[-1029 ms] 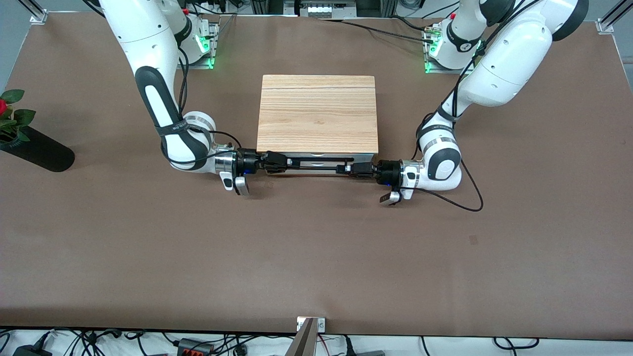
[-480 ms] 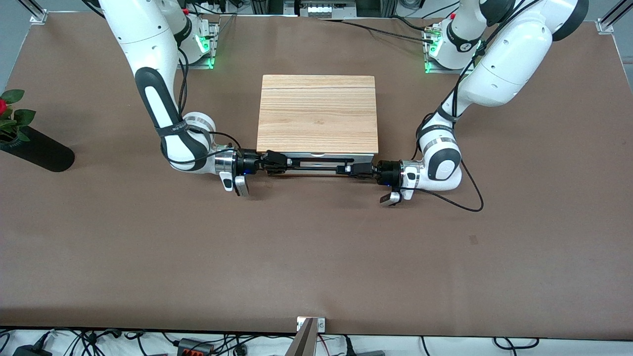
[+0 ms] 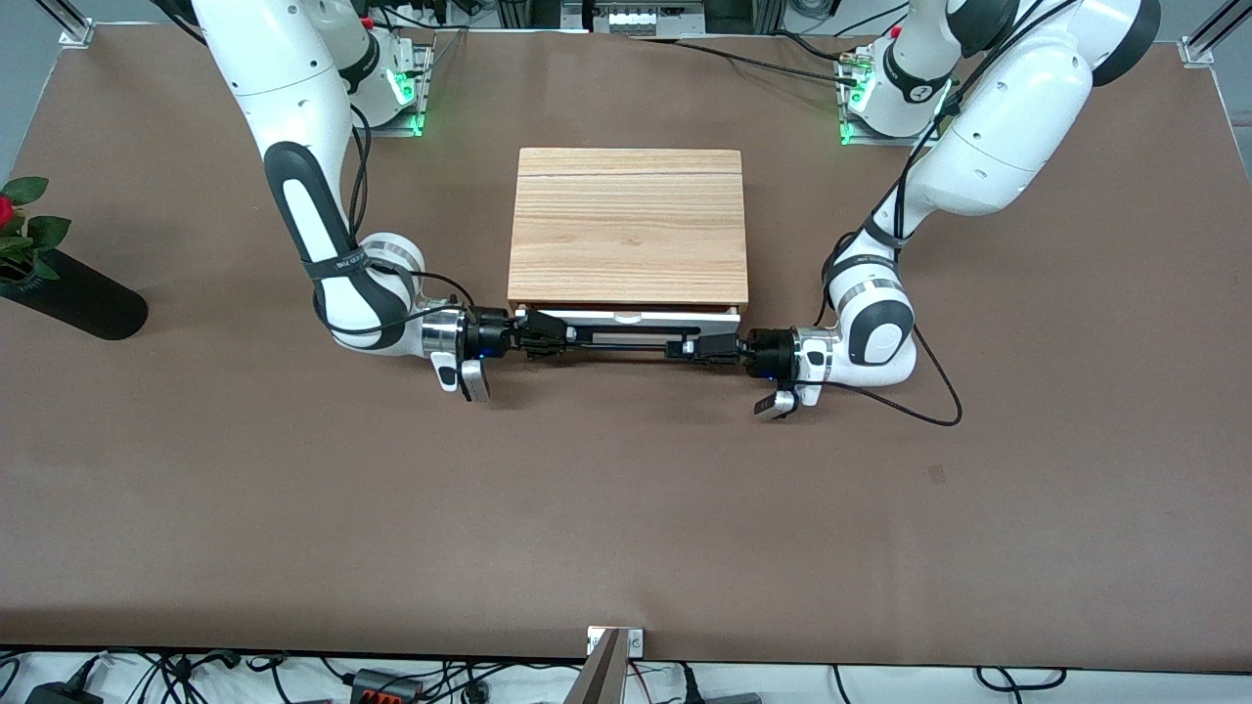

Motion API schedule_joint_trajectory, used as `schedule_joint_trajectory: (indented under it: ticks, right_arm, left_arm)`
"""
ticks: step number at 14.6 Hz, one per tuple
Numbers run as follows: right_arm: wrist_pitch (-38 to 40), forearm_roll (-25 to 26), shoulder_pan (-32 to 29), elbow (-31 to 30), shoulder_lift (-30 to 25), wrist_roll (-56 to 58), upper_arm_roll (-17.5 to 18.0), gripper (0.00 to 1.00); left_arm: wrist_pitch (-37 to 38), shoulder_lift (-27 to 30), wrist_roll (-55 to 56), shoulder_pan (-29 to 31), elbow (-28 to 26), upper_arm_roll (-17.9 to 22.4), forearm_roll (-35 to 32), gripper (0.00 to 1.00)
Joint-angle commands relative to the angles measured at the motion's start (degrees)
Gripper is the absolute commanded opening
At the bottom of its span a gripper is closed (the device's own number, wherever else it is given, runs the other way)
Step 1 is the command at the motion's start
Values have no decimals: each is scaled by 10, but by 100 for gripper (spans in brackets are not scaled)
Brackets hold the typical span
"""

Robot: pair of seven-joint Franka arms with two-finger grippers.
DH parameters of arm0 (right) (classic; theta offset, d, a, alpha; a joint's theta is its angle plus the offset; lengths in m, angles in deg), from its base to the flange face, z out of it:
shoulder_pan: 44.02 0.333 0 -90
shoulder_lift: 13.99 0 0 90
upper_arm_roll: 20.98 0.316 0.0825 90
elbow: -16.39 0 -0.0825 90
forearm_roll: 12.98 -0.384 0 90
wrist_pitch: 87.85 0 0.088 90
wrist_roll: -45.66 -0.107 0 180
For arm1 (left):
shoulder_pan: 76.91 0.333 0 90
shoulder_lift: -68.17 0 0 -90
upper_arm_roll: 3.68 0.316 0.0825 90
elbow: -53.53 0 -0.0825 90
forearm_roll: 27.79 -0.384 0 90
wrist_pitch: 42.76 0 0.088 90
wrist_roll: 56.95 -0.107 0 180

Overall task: Pull top drawer with both arms simultaneously
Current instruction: 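Pull the handle outward with both grippers to slide the drawer open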

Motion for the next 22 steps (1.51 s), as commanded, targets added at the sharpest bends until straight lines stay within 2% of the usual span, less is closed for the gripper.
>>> schedule_joint_trajectory:
  ticks: [1, 6, 10, 19, 20, 21, 22]
  right_arm:
    - [1, 4, -29, 41, 24, 0, 3, 0]
    - [-1, 4, -36, 89, 54, 1, -4, 1]
    - [4, 26, -43, 120, 74, 0, -17, 4]
    - [0, 26, -63, 160, 101, -5, -17, 4]
    - [1, 26, -65, 165, 103, -5, -17, 4]
    - [2, 26, -67, 165, 104, -5, -17, 4]
    - [4, 27, -67, 165, 103, -5, -17, 5]
  left_arm:
    - [16, -19, -17, 25, 39, 12, 29, 13]
    - [16, -27, -16, 25, 73, 39, 25, 13]
    - [16, -35, -17, 28, 86, 40, 27, 14]
    - [12, -49, -16, 28, 107, 40, 27, 16]
    - [12, -50, -17, 28, 106, 40, 28, 20]
    - [12, -50, -16, 28, 108, 40, 27, 38]
    - [12, -52, -16, 27, 115, 40, 27, 50]
